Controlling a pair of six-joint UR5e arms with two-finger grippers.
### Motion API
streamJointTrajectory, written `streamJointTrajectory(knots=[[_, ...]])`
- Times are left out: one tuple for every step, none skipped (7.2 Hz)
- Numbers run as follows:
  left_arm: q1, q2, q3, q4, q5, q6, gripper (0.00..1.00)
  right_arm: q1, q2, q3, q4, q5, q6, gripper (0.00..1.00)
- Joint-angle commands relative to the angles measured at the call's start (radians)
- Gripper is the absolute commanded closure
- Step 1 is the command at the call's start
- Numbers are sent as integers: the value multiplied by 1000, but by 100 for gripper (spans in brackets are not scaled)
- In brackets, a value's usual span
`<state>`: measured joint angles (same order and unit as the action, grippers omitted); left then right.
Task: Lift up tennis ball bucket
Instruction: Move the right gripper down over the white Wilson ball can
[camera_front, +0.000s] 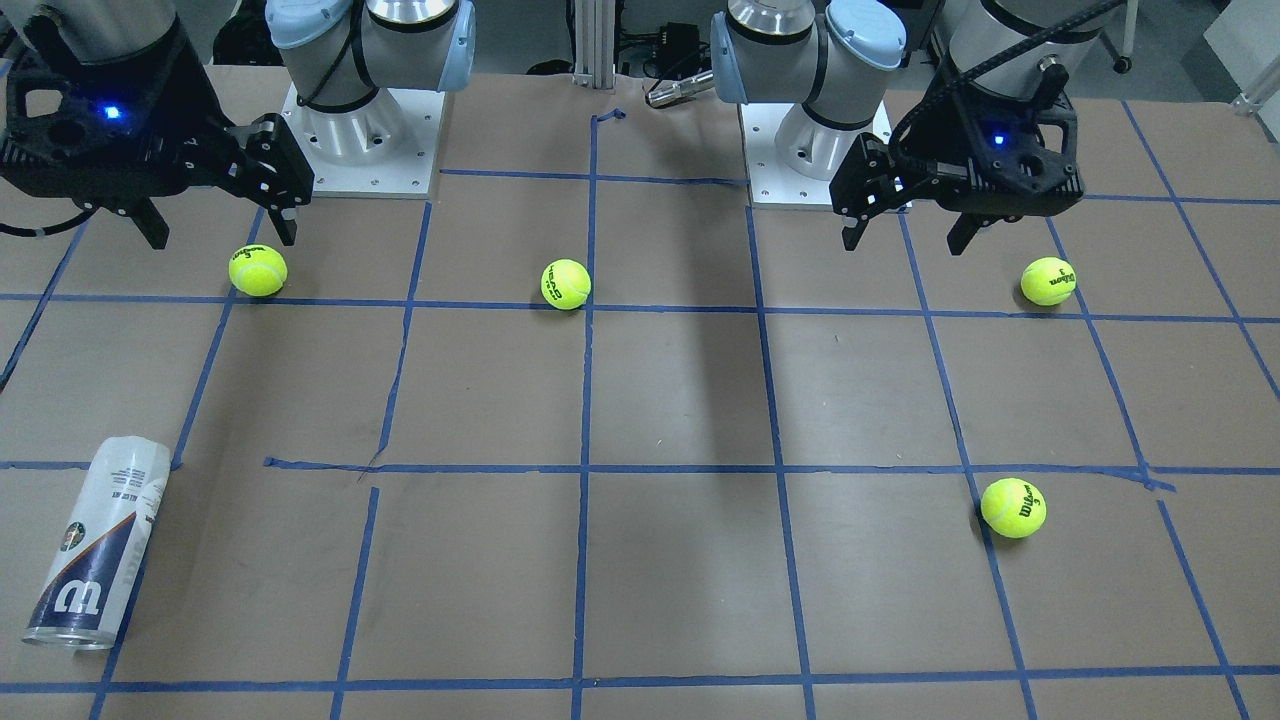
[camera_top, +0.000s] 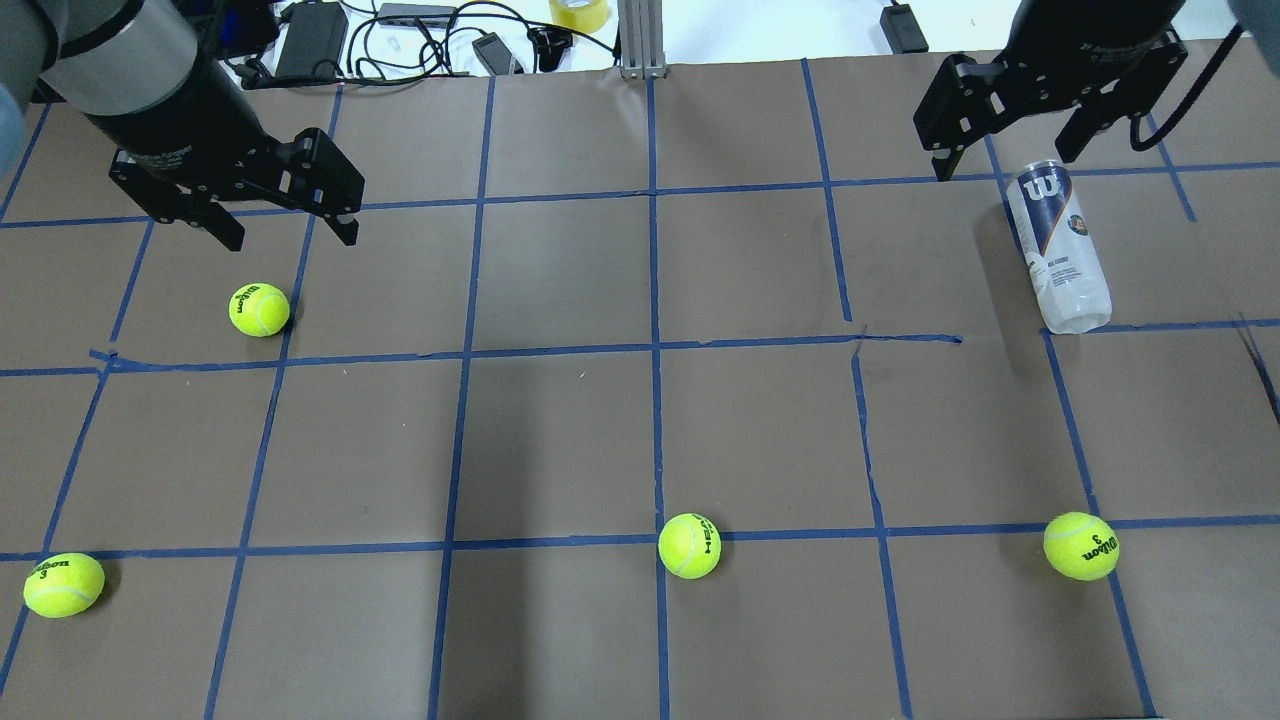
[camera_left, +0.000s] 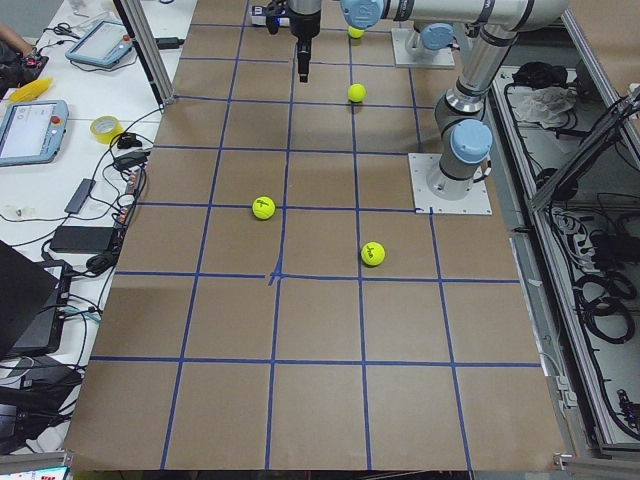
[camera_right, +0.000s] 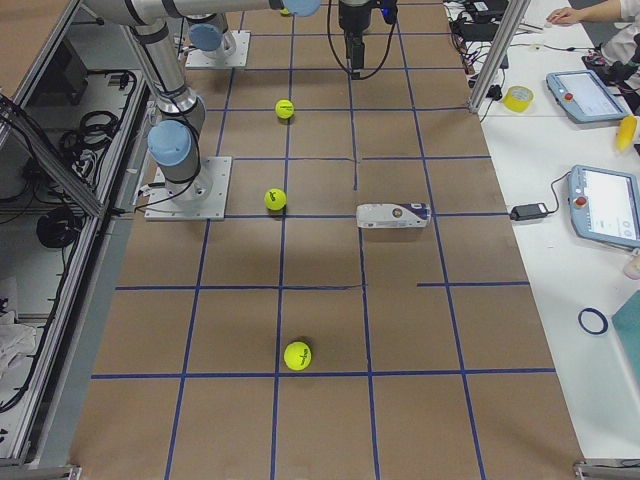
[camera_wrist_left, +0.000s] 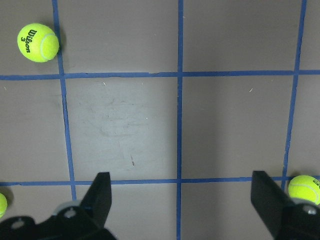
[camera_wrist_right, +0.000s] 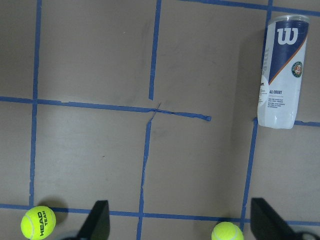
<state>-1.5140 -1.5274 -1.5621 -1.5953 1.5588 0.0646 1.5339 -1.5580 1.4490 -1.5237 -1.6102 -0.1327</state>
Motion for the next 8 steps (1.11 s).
streamJointTrajectory(knots=[[-2,3,-1,-2,1,0,0,-1,15,-4,-7,12,7,0],[-2,3,-3,-2,3,0,0,-1,33,1,-3,18,10,0],[-2,4,-3,-2,1,0,0,-1,45,8,-9,19,7,0],[-2,4,-3,-2,1,0,0,-12,64,2,-98,7,1,0],[-2,6,-3,-2,3,-2,0,-26,85,-1,-168,9,-11,0],[-2,6,-3,-2,1,-2,0,-103,157,-8,-249,27,-12,1],[-2,6,-3,-2,3,-2,0,-195,230,-12,-262,103,-72,13],[-2,9,-4,-2,3,-2,0,-246,330,-34,-336,128,-99,11]])
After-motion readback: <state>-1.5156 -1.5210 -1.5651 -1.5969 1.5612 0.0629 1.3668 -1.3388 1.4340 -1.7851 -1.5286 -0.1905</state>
